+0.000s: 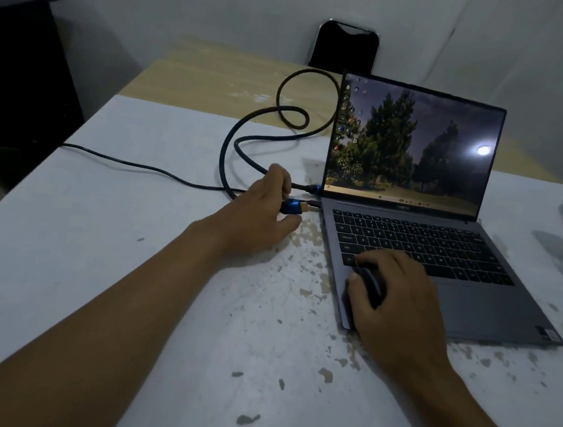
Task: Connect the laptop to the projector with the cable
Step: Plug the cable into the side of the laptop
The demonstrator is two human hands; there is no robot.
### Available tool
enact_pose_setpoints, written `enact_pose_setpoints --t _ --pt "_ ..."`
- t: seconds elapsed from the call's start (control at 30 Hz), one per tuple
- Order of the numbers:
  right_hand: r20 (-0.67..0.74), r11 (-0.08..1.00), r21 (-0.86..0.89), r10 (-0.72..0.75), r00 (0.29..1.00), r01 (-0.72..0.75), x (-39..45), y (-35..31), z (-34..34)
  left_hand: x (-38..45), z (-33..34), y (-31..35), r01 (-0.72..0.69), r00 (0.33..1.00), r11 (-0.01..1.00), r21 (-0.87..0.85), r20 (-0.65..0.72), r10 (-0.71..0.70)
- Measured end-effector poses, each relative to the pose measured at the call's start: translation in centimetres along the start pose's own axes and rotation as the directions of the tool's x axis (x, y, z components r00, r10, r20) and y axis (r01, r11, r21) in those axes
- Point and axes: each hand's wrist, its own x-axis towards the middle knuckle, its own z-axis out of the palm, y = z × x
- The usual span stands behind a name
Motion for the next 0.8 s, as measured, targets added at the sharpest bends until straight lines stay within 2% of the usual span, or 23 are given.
enact_pose_setpoints --t 0.1,0.33,0.57,0.67,0.8 --pt "-0.005 1.000 -0.013 0.001 1.000 -0.001 -0.09 -0.19 0.03 -0.07 0.41 -0.69 0.008 1.000 1.000 -0.010 0.010 -0.008" --pt "-0.015 0.999 -0.033 0.001 1.000 -0.001 -0.14 -0.18 0.13 -0.21 -0.12 -0.39 -0.070 0.994 0.997 -0.036 -0.083 0.067" --pt "-0.031 0.999 -0.035 -0.007 0.999 0.006 -0.16 0.09 0.13 0.09 -0.32 -0.54 -0.065 0.988 0.996 -0.068 -0.147 0.054" --pt "-0.036 0.999 -0.035 -0.014 0.999 0.012 -0.16 0.14 0.16 0.39 -0.24 -0.47 -0.103 0.980 0.995 -0.007 -0.170 0.100" --pt "-0.040 0.999 -0.038 -0.020 0.999 0.019 -0.28 0.18 0.23 0.56 -0.33 -0.64 -0.101 0.987 0.992 0.072 -0.120 0.109"
